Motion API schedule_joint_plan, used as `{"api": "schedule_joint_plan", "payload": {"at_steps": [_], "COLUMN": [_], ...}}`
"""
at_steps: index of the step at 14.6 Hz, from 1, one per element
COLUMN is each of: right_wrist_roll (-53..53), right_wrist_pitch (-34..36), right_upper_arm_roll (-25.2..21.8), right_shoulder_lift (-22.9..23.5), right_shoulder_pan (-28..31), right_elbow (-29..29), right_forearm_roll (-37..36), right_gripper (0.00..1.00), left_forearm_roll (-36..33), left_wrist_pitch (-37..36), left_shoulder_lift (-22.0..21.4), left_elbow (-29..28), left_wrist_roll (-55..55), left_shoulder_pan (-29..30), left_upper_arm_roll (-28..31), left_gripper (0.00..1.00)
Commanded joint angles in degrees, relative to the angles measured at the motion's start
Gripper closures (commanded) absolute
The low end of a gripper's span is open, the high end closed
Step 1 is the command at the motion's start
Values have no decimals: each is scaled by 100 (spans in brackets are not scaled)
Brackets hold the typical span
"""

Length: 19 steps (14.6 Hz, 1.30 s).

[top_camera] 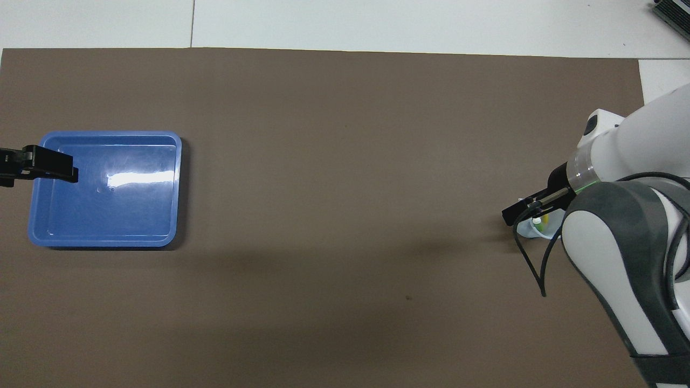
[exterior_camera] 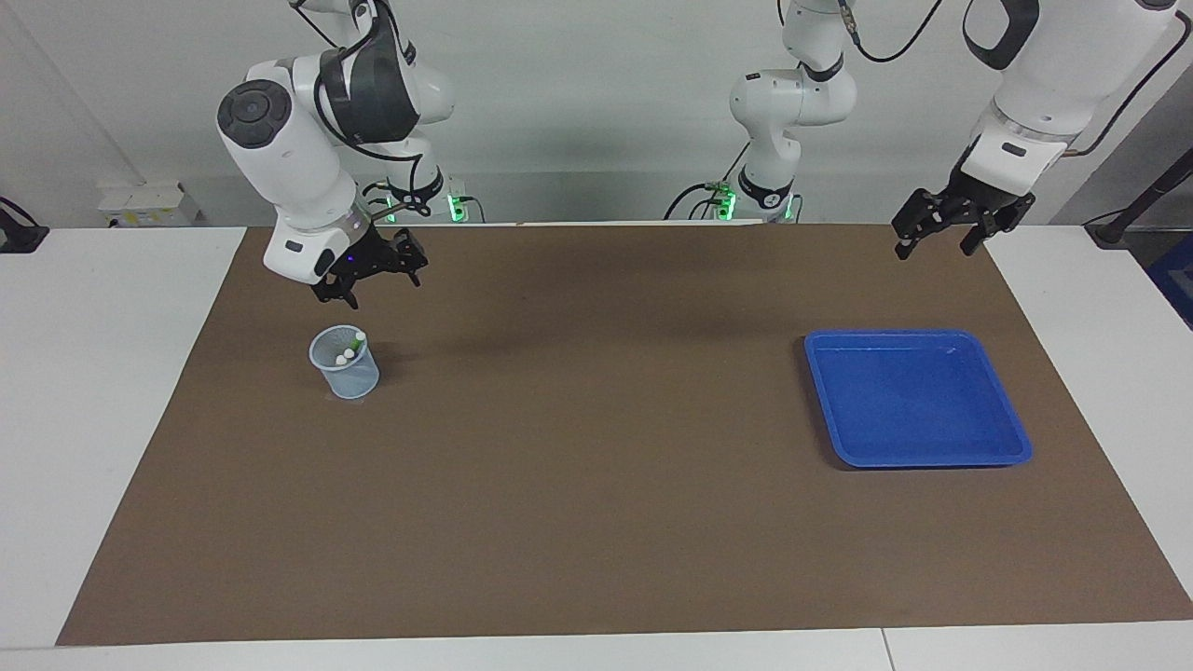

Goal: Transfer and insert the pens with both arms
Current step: 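Open the right gripper and draw it back from the cup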

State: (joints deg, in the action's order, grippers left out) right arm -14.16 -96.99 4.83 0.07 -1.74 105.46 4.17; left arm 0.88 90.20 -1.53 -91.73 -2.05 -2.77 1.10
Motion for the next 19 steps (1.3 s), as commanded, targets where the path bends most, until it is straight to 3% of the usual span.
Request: {"api": "schedule_joint_plan", "payload": {"at_steps": [1, 10, 15, 19], "right_wrist_roll": [45, 649, 783, 783], "right_wrist_pitch": [-145, -154, 373, 944], "right_upper_arm_roll": [88, 35, -9, -395], "right_shoulder_lift": [-95, -104, -165, -104], "right_shoulder_pan": [156, 270, 244, 235], "right_elbow": [89, -165, -525, -1070], "right_forearm_roll": [101, -92, -189, -233], "right_gripper": [0, 0, 0, 0], "left_forearm_roll": [88, 88, 88, 88], "left_wrist_pitch": [103, 103, 103, 103], "left_shoulder_lift": [-163, -163, -154, -154], "left_elbow": [-188, -179, -179, -170], "left_wrist_roll": [73, 55, 55, 55], "left_shoulder_pan": [48, 39, 31, 31], "left_upper_arm_roll": [-4, -4, -4, -4], "left_gripper": [0, 0, 0, 0]}}
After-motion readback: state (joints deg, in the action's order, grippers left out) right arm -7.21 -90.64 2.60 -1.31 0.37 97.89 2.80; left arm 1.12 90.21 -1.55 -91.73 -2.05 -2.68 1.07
